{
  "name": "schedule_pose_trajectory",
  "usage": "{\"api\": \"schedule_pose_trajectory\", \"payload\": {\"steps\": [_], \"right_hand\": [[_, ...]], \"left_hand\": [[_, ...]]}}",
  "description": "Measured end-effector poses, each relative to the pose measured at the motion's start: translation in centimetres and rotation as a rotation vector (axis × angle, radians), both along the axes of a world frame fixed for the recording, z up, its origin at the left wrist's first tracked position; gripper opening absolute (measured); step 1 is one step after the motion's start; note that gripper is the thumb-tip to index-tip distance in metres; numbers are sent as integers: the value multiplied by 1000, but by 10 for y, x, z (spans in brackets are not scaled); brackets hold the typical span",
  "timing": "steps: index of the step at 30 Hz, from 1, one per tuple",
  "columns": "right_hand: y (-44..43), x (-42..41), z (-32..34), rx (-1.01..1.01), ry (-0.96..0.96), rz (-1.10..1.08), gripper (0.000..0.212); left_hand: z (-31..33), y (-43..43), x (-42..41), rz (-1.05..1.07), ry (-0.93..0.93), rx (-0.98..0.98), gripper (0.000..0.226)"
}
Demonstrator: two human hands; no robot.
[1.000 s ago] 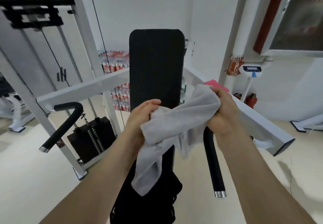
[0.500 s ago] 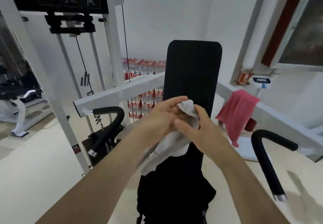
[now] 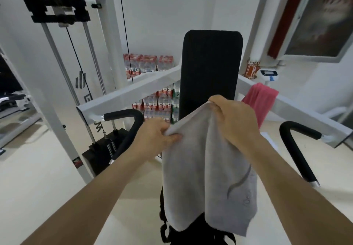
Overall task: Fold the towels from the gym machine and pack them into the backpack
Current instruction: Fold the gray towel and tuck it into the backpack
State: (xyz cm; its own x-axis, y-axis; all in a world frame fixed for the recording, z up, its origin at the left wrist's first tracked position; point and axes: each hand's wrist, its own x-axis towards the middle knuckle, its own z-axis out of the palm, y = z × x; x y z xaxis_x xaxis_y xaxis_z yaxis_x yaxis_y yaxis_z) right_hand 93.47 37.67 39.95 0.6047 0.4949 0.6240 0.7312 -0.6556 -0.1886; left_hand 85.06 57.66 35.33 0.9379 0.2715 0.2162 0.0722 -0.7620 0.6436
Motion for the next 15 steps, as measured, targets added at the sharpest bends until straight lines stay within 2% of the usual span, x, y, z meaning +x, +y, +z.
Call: {"api": "schedule_pose_trajectory", "payload": {"steps": [2,4,7,9,10,11,13,14,15], "right_hand": [[-12,14,0,79,89,-42,23],[-21,30,-4,197,219,-102,24],[-35,59,-14,282,361,-261,32],[-47,75,-15,100,391,-399,36],[-51,79,-13,-34,432,-442,38],[-52,82,-11,-140,509,-456,39],[-48,82,-8,-204,718,-388,38],[-43,78,-8,-143,846,-310,37],[-37,74,-9,3,1006,-212,34]], "left_hand": [[-11,3,-6,-83,173,-251,20],[-22,11,-9,-188,378,-403,21],[-33,29,-5,-262,563,-237,44],[-35,34,-2,-249,607,-128,48],[-34,35,0,-236,575,-145,49],[-30,33,3,-220,520,-278,46],[-19,23,11,-163,372,-706,32],[-12,17,16,-128,305,-884,28],[-4,9,22,-91,243,-982,26]]}}
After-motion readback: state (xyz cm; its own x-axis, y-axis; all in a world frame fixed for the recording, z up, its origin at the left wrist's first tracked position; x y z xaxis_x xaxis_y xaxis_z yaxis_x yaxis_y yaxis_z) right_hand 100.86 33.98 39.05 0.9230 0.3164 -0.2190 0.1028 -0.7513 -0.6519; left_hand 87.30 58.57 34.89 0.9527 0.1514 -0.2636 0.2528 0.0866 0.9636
